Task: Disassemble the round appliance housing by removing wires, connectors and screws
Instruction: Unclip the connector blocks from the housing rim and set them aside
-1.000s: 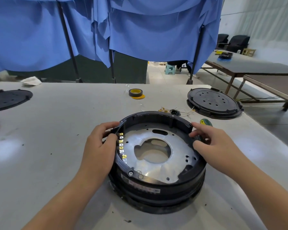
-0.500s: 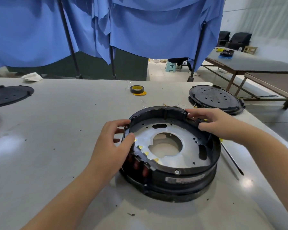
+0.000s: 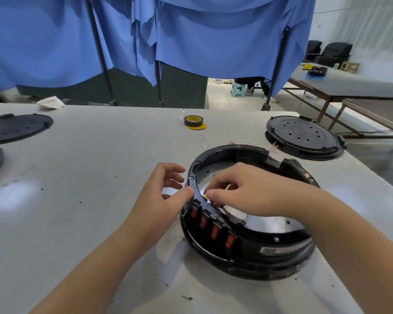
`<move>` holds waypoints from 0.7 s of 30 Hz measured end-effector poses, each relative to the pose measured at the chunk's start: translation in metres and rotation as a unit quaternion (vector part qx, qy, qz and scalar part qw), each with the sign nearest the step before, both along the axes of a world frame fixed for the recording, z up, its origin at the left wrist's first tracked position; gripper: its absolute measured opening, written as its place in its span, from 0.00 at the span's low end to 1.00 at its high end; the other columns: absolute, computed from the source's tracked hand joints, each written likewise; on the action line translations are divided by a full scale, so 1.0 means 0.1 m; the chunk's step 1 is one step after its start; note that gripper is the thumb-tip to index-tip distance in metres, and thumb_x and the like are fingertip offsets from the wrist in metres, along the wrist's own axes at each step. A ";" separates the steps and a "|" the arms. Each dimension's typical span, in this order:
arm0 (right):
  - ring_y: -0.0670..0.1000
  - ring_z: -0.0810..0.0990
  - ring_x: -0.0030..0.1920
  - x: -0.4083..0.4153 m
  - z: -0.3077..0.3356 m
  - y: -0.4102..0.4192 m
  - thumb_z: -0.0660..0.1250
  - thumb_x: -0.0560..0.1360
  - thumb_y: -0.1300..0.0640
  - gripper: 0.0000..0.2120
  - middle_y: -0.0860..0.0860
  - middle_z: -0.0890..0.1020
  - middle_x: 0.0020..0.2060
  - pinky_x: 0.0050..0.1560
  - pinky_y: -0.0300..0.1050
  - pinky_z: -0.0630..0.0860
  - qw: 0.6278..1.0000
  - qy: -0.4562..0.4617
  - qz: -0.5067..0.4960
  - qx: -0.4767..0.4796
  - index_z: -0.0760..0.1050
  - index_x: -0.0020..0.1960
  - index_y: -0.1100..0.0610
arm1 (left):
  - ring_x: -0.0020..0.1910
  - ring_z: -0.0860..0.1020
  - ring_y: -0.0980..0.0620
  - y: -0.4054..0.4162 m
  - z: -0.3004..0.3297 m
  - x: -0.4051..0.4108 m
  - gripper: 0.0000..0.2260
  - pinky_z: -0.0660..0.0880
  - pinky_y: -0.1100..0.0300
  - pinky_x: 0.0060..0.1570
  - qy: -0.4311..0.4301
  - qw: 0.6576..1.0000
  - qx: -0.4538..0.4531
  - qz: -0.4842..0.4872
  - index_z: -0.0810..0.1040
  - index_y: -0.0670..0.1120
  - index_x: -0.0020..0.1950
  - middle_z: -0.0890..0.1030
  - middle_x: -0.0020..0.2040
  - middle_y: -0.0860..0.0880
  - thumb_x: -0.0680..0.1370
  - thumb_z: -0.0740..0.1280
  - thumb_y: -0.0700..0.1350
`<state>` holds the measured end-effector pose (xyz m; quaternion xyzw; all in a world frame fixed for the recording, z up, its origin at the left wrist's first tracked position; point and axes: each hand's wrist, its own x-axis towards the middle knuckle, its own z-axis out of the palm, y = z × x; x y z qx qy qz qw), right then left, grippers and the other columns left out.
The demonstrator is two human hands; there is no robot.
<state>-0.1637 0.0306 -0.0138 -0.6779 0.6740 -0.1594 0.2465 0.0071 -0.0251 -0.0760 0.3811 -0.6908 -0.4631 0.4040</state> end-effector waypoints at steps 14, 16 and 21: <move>0.43 0.76 0.33 0.25 -0.24 0.07 0.61 0.74 0.43 0.14 0.45 0.79 0.31 0.35 0.42 0.73 0.977 0.039 -0.116 -0.176 0.75 0.37 0.51 | 0.36 0.76 0.51 0.01 0.02 0.09 0.20 0.73 0.51 0.41 -0.130 0.983 -0.120 -0.054 0.73 0.46 0.34 0.77 0.35 0.49 0.69 0.60 0.63; 0.43 0.75 0.33 0.27 -0.24 0.09 0.61 0.74 0.43 0.14 0.45 0.77 0.29 0.34 0.41 0.72 0.970 0.071 -0.112 -0.204 0.73 0.36 0.51 | 0.35 0.74 0.52 0.02 0.03 0.10 0.20 0.71 0.54 0.38 -0.133 0.978 -0.152 -0.058 0.73 0.45 0.33 0.76 0.33 0.49 0.70 0.60 0.61; 0.44 0.75 0.33 0.28 -0.23 0.10 0.60 0.75 0.44 0.15 0.46 0.77 0.29 0.32 0.38 0.68 0.965 0.090 -0.104 -0.223 0.73 0.35 0.52 | 0.36 0.74 0.53 0.03 0.08 0.14 0.16 0.70 0.61 0.36 -0.169 0.955 -0.232 -0.072 0.73 0.48 0.32 0.75 0.31 0.53 0.71 0.59 0.58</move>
